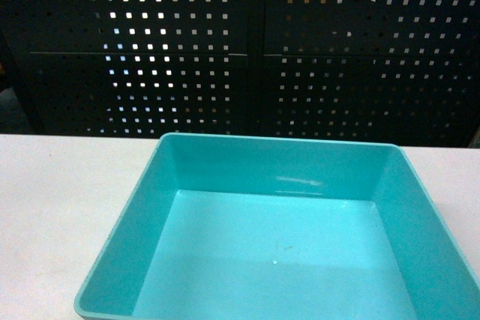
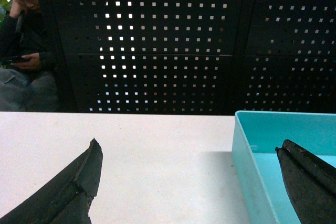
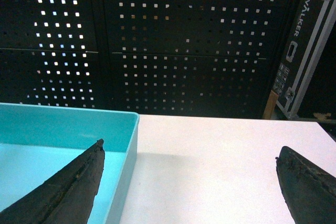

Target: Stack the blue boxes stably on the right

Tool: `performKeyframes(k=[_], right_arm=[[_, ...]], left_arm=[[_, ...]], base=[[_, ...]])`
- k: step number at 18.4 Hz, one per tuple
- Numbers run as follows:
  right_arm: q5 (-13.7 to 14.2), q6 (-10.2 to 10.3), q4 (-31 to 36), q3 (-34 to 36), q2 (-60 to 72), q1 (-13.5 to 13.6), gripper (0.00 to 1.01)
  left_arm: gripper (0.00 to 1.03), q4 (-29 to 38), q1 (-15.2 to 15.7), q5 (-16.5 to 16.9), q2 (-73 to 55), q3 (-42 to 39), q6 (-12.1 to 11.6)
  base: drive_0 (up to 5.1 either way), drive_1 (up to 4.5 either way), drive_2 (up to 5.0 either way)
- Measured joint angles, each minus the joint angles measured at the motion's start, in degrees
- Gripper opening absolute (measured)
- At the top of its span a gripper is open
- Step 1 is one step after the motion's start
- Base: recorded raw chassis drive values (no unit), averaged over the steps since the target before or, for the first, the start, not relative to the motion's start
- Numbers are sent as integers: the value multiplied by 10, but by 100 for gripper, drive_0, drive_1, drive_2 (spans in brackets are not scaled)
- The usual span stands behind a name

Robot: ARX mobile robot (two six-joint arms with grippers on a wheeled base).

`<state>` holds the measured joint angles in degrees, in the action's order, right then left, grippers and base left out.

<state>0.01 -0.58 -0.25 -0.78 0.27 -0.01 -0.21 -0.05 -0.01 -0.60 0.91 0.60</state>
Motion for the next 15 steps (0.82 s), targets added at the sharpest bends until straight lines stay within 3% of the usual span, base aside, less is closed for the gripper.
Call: performKeyframes(k=[15], right_arm=[[0,0,0,0,0,0,98]], left_arm=[[98,0,0,0,0,0,0]], base=[[0,0,0]])
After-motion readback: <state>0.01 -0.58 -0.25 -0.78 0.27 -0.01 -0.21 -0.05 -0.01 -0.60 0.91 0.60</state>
